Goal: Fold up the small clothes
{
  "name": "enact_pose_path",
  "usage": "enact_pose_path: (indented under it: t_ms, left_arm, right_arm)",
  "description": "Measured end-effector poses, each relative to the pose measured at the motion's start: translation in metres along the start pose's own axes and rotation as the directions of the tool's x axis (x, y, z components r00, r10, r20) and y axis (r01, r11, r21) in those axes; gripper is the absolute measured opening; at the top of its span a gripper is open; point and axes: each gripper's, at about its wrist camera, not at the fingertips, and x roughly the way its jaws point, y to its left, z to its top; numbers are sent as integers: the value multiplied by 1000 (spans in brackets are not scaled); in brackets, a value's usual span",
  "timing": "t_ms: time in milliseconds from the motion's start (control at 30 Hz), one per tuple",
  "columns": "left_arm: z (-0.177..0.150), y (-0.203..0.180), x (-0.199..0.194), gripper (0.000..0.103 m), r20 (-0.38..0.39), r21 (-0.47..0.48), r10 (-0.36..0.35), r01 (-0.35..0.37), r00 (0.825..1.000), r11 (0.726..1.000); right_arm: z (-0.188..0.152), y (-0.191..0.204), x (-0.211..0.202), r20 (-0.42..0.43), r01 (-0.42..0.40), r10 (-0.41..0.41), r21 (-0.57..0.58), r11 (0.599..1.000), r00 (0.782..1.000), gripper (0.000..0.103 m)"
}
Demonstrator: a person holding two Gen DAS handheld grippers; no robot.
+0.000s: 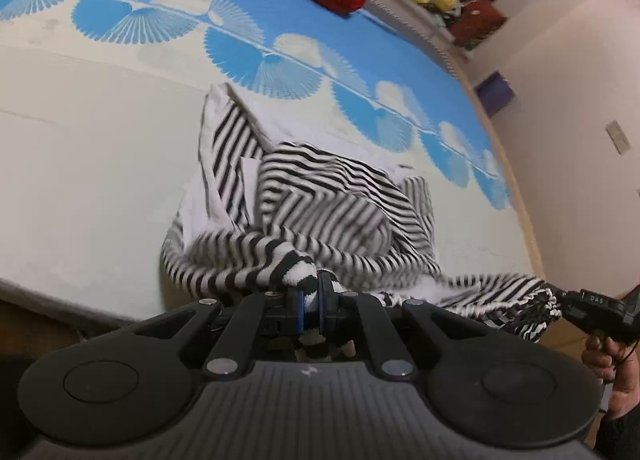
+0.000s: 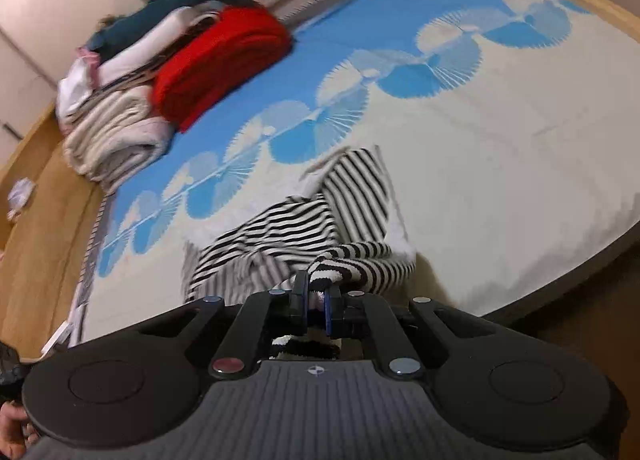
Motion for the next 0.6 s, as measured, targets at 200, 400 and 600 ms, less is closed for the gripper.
enact_pose_path:
  t_ms: [200, 400, 600]
  left_arm:
    - [87, 29, 73, 7, 25, -85, 18, -16, 1000, 996]
    - [150, 77, 162, 11, 3, -270, 24, -22, 1000, 963]
    - [179, 84, 147, 42, 172, -263, -8, 54, 985, 963]
  right_arm:
    - [65, 5, 96, 15, -11, 11, -7, 1000, 1000, 7]
    - [123, 2, 214, 0, 34, -34, 4, 999, 999, 8]
    - [140, -5, 247, 101, 42, -47, 50, 998, 994, 20]
